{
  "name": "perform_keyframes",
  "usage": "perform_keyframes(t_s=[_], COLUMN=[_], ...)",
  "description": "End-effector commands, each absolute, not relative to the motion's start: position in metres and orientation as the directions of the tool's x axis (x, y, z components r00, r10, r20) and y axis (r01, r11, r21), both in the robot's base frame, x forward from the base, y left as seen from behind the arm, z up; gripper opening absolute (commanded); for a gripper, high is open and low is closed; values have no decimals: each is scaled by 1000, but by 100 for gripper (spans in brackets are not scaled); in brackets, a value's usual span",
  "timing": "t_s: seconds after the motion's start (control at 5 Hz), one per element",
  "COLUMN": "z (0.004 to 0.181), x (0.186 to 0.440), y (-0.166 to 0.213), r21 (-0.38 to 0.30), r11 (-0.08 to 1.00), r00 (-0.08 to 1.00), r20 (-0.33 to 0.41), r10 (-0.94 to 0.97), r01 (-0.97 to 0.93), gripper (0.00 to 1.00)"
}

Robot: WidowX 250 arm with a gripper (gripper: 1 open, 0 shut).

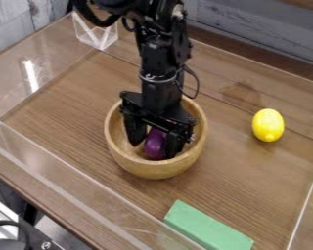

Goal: Remove the purple eggplant from inside the brown bowl and put it on the table

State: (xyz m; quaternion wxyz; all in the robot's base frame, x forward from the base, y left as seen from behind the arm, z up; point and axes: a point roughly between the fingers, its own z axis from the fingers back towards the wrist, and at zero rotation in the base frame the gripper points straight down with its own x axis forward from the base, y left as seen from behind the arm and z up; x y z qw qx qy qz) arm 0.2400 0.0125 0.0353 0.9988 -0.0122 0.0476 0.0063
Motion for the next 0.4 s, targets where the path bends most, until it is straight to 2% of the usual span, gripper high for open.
perform_keyframes(t_s=[0.0,0.2], z=[41,45], x=[245,244], y=[15,13], r21=[-25,-31], r11=[1000,999], r00=[998,998], r20=[-61,-61], r10=[15,22], r01=[-17,-24], gripper=[0,0])
